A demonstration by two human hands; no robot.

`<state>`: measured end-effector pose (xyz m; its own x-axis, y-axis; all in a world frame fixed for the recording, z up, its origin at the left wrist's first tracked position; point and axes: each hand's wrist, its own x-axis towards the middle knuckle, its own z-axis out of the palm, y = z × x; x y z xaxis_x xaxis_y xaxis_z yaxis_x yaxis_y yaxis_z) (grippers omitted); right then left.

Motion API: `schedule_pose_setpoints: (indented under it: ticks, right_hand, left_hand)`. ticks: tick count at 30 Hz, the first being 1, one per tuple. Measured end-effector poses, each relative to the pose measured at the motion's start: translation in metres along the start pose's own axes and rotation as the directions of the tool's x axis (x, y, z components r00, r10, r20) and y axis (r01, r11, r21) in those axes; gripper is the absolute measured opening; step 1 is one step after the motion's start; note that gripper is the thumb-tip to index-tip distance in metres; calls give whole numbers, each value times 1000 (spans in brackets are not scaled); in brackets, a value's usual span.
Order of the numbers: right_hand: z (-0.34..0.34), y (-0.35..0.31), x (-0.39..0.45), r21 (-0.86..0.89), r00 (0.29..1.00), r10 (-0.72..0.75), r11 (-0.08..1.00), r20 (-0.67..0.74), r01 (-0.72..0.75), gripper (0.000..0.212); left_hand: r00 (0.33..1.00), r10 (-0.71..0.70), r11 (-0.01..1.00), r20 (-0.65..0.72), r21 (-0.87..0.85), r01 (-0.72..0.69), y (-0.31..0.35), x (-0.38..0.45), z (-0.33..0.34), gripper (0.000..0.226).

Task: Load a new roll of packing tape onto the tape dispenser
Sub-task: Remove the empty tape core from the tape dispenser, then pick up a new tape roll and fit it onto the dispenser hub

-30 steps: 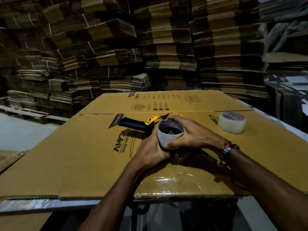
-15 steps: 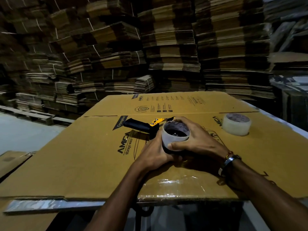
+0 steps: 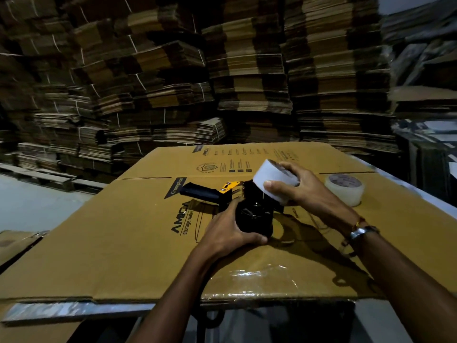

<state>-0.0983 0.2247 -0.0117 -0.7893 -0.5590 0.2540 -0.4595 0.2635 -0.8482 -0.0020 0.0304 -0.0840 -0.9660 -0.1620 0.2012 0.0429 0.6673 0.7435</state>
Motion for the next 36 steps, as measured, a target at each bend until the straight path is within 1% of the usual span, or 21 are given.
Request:
schedule_pose_setpoints:
  ticks: [3, 6, 10, 11, 12, 13, 14, 15, 17, 18, 20, 21, 23, 26, 27, 29, 30, 31, 32, 34, 36]
  right_hand:
    - [-29, 14, -21, -226, 997, 67, 971, -42, -75, 96]
    - [-56, 30, -42, -442, 987, 158, 883, -35, -157, 106]
    - [-68, 44, -66, -665, 983, 183, 738, 30, -116, 108]
    - [-68, 47, -71, -681, 983, 180, 725, 38, -106, 112]
    - [-69, 51, -74, -671, 982, 187, 733, 41, -111, 117]
    - [-69, 51, -76, -629, 981, 187, 768, 43, -119, 121]
    - [-71, 51, -77, -566, 982, 187, 813, 29, -138, 119]
    - [-73, 52, -77, -487, 984, 176, 859, -1, -154, 112]
    - [-77, 56, -73, -379, 983, 138, 909, -123, -175, 93]
    - [-81, 60, -68, -375, 972, 103, 910, -213, -178, 83]
    - [-94, 74, -54, -342, 915, 75, 913, -396, -223, 65]
    - [-101, 81, -47, -306, 885, 81, 920, -459, -243, 63]
    - [-113, 93, -34, -243, 850, 132, 926, -509, -289, 69]
    - [-126, 105, -16, -274, 877, 208, 896, -433, -348, 70]
    - [-128, 108, -11, -265, 890, 235, 897, -391, -353, 66]
    - [-128, 115, -4, -253, 915, 272, 902, -297, -350, 51]
    - [-127, 117, -2, -265, 924, 274, 901, -267, -344, 42]
    - [-127, 123, 0, -257, 931, 265, 909, -251, -328, 40]
    - [-126, 127, 1, -212, 932, 261, 925, -252, -316, 45]
    - [-123, 126, 2, -41, 922, 279, 953, -268, -300, 52]
    - [-117, 113, -2, 141, 919, 311, 949, -243, -284, 42]
  left_hand:
    - [1000, -10, 1000, 2, 11, 10, 1, 1, 0, 106]
    - [1000, -9, 1000, -2, 29, 9, 0, 2, 0, 108]
    - [1000, -5, 999, -18, 43, 6, 0, 5, 2, 112]
    - [1000, -3, 999, -24, 46, 4, 0, 6, 3, 112]
    - [1000, -1, 999, -31, 45, 2, 0, 7, 4, 110]
    - [999, 2, 999, -38, 41, -1, -1, 7, 4, 108]
    - [999, 4, 999, -41, 32, -3, -1, 8, 5, 108]
    - [999, 7, 1000, -37, 24, -6, -2, 8, 4, 110]
    - [1000, 6, 1000, -21, 11, -6, -4, 10, 3, 118]
    - [1000, 3, 1000, -15, 6, -3, -5, 11, 3, 121]
    - [1000, -5, 1000, -9, 0, 5, -8, 14, 3, 123]
    - [1000, -8, 1000, -9, 2, 8, -9, 16, 3, 123]
    - [1000, -8, 1000, -10, 10, 8, -11, 21, 3, 125]
    - [1000, 7, 1000, -4, 6, -7, -12, 25, 3, 127]
    - [1000, 12, 1000, -4, 6, -12, -12, 26, 3, 127]
    - [1000, 22, 1000, -3, 9, -22, -12, 26, 3, 126]
    - [1000, 25, 1000, -2, 11, -25, -12, 26, 3, 125]
    - [1000, 26, 1000, -2, 11, -26, -13, 26, 3, 125]
    - [1000, 25, 1000, -4, 10, -25, -13, 26, 4, 124]
    - [1000, 25, 1000, -9, 7, -25, -13, 27, 4, 122]
    - [1000, 24, 1000, -11, 3, -24, -13, 27, 4, 121]
